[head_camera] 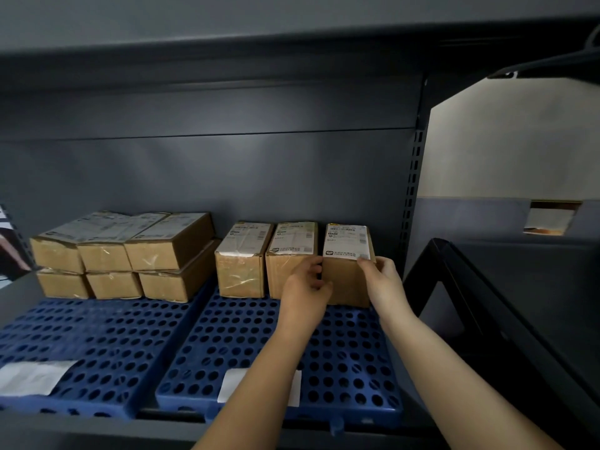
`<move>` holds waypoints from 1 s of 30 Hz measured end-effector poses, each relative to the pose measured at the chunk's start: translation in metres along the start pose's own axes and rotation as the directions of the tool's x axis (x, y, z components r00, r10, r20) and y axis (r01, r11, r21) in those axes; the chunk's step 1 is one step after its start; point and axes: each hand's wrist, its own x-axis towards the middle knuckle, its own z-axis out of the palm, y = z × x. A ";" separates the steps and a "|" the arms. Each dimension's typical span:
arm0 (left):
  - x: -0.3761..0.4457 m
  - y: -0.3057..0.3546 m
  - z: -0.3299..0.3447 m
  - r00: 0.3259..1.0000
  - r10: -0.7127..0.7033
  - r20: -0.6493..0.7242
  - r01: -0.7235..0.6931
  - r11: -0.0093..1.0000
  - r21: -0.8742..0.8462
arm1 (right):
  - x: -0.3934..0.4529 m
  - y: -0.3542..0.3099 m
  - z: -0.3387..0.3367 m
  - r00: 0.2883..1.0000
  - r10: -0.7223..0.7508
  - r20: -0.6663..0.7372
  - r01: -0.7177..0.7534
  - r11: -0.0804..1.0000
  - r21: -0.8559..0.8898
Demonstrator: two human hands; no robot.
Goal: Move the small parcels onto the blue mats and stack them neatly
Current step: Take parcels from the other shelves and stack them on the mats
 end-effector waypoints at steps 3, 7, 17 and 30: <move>0.000 -0.001 -0.002 1.000 -0.010 0.028 0.011 1.000 -0.017 | 0.004 -0.002 0.001 1.000 0.010 0.005 -0.009 1.000 -0.010; -0.001 -0.001 -0.004 0.999 -0.018 0.043 0.020 0.999 -0.047 | 0.005 -0.007 0.000 0.999 -0.045 -0.019 0.042 0.992 -0.123; 0.003 0.018 -0.026 0.938 0.317 0.137 -0.343 0.901 0.265 | -0.041 -0.044 -0.024 0.874 -0.486 0.027 0.348 0.587 -0.731; -0.025 0.016 -0.027 0.607 0.420 0.675 -0.761 0.552 0.340 | -0.158 -0.038 -0.033 0.917 -0.399 -0.017 -0.011 0.016 -1.000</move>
